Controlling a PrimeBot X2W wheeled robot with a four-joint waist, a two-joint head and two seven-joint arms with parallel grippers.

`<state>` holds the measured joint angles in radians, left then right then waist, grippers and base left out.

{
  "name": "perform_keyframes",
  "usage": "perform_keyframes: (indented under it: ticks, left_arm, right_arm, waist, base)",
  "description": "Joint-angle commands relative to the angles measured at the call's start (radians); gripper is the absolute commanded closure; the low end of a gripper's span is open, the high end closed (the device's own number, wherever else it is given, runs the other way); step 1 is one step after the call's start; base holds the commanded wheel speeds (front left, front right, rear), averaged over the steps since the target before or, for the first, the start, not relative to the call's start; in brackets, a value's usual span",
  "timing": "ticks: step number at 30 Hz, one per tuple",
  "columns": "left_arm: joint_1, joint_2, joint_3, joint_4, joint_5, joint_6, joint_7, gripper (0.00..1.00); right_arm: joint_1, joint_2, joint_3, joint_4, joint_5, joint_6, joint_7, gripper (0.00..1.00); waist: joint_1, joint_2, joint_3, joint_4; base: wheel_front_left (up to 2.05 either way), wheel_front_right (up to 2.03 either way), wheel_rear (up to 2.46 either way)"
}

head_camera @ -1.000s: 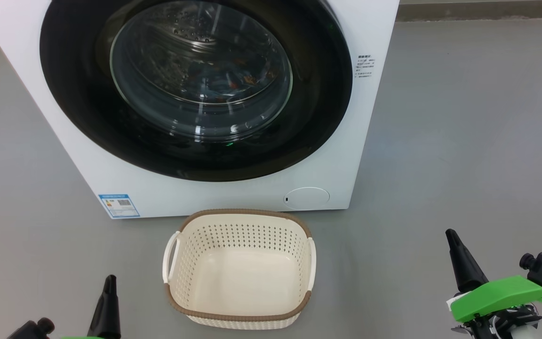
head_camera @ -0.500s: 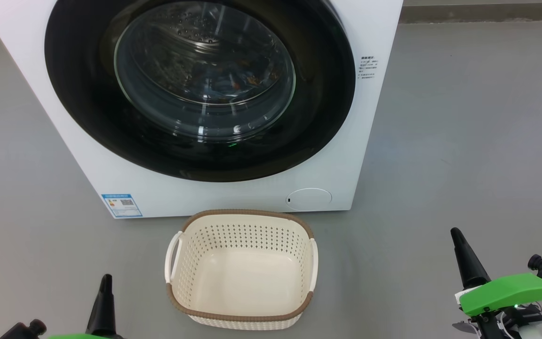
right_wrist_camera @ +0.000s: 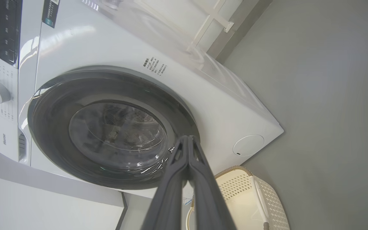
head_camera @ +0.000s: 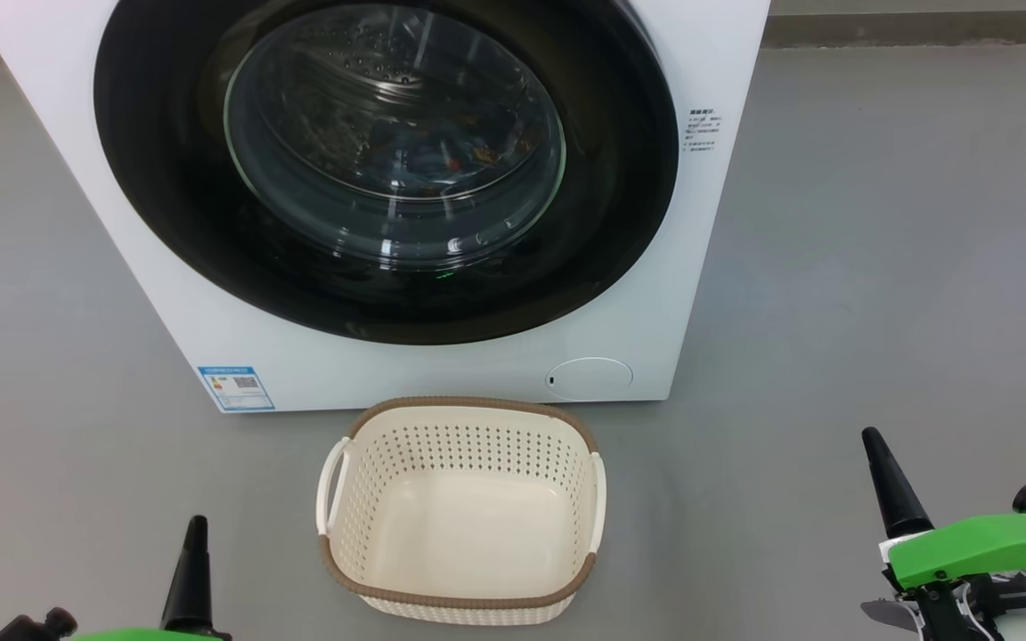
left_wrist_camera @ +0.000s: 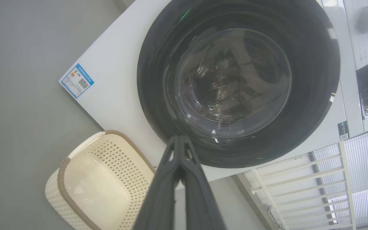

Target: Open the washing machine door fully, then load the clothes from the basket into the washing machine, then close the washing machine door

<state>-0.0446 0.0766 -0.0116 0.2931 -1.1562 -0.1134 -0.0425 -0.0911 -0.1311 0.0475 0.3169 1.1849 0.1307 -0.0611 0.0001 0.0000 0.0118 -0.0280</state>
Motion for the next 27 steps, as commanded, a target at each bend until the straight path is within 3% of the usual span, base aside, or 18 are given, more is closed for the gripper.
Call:
perform_keyframes:
  ticks: [1,27]
  left_arm:
    - [-0.045,0.008,0.029,-0.035,-0.029,0.004,0.011,1.0]
    - [-0.056,-0.009,0.079,-0.057,-0.244,0.009,0.085,1.0]
  right_arm:
    - [-0.028,-0.006,-0.004,-0.031,0.027,0.001,0.011,1.0]
    - [-0.027,0.02,-0.06,-0.048,0.249,0.001,0.075,1.0]
  waist:
    - [0.0,0.0,-0.001,0.001]
    - [-0.0001,0.0,-0.007,0.015]
  base:
    - [0.0,0.0,0.0]
    - [0.0,0.0,0.0]
